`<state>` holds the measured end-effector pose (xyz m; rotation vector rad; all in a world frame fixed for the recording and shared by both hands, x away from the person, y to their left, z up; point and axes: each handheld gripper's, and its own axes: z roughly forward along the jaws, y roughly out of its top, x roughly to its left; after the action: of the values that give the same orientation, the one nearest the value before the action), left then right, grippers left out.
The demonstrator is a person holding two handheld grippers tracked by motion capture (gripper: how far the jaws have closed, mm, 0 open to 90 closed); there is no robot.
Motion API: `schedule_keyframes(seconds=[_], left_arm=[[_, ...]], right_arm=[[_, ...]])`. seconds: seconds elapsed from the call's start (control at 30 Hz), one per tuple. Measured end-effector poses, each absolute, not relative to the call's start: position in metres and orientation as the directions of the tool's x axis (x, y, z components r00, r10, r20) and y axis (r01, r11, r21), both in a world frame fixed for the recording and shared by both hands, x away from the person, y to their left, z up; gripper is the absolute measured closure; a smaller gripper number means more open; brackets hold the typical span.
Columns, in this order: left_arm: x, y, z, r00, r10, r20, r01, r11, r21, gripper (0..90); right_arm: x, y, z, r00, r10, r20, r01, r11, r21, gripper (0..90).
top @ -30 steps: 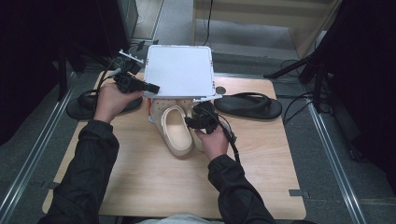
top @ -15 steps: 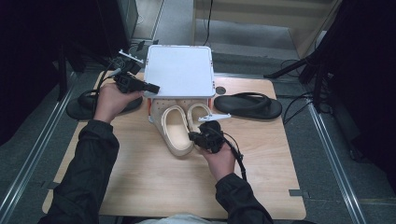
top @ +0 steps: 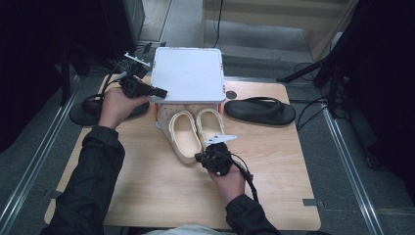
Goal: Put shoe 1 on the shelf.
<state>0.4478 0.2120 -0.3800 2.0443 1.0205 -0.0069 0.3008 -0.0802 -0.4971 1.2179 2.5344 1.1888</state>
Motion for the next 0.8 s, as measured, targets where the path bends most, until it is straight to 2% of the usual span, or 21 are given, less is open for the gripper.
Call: schedule_keyframes(seconds=[0.13,0.3,0.8], left_arm=[[0.447,0.212,-0.380,0.672,0.661,-0.335,0.660,-0.330,0.675,89.9],[0.447,0.212,-0.380,0.673,0.659,-0.334,0.659,-0.329,0.676,89.9],[0.448,0.212,-0.381,0.669,0.656,-0.349,0.665,-0.319,0.675,90.0]], right_arm=[[0.299,-0.084,-0.505,-0.678,0.690,0.252,0.635,0.378,0.674,90.0],[0.300,-0.082,-0.515,-0.684,0.702,0.199,0.623,0.421,0.659,90.0],[0.303,-0.075,-0.515,-0.684,0.699,0.211,0.631,0.420,0.653,90.0]])
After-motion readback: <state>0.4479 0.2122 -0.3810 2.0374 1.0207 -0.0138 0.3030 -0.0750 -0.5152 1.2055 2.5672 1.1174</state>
